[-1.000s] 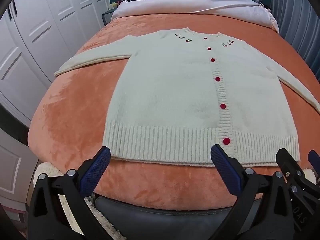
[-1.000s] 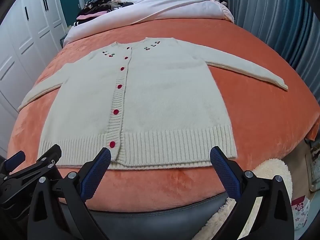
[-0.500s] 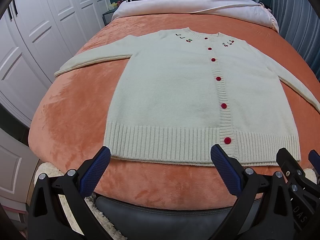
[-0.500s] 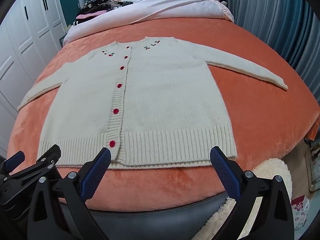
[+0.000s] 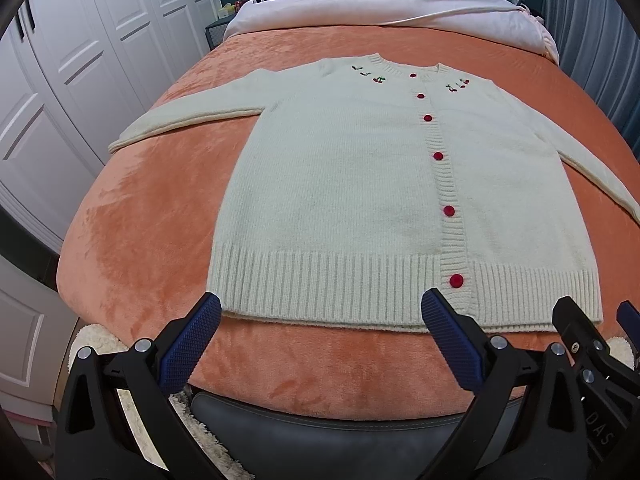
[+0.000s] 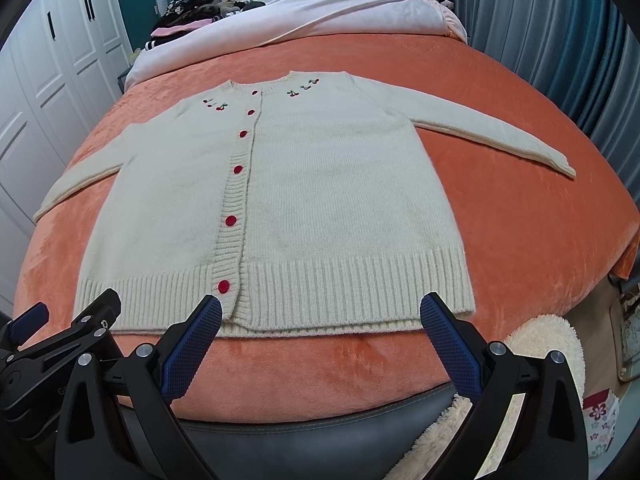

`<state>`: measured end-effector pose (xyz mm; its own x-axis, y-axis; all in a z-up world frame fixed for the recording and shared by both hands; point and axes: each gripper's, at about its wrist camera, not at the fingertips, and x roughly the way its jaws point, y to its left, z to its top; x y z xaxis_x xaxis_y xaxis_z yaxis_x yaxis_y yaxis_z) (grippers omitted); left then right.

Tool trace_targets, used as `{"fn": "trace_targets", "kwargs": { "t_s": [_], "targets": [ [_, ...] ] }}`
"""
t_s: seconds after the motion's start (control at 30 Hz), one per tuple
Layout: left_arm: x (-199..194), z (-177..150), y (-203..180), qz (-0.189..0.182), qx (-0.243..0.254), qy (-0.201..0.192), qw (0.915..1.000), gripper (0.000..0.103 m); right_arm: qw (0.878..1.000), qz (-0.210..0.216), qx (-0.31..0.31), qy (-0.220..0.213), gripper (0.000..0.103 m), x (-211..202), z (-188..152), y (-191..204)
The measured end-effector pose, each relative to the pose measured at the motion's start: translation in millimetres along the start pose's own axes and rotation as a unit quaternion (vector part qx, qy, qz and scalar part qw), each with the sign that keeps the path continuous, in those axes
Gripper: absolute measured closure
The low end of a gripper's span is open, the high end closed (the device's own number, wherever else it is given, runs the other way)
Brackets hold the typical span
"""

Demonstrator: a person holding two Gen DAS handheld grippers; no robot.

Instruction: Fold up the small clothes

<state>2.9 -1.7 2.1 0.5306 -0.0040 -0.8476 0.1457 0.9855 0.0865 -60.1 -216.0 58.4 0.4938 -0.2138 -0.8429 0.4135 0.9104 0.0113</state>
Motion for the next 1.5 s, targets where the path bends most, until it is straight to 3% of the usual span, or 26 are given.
{"fn": "trace_targets", "kwargs": {
  "t_s": [1.5],
  "targets": [
    [0.7, -0.6, 1.7, 0.001, 0.001, 0.001, 1.0000, 0.005, 1.000, -0.001, 0.000, 0.005, 0.005, 4.9, 1.6, 1.3]
  ]
}}
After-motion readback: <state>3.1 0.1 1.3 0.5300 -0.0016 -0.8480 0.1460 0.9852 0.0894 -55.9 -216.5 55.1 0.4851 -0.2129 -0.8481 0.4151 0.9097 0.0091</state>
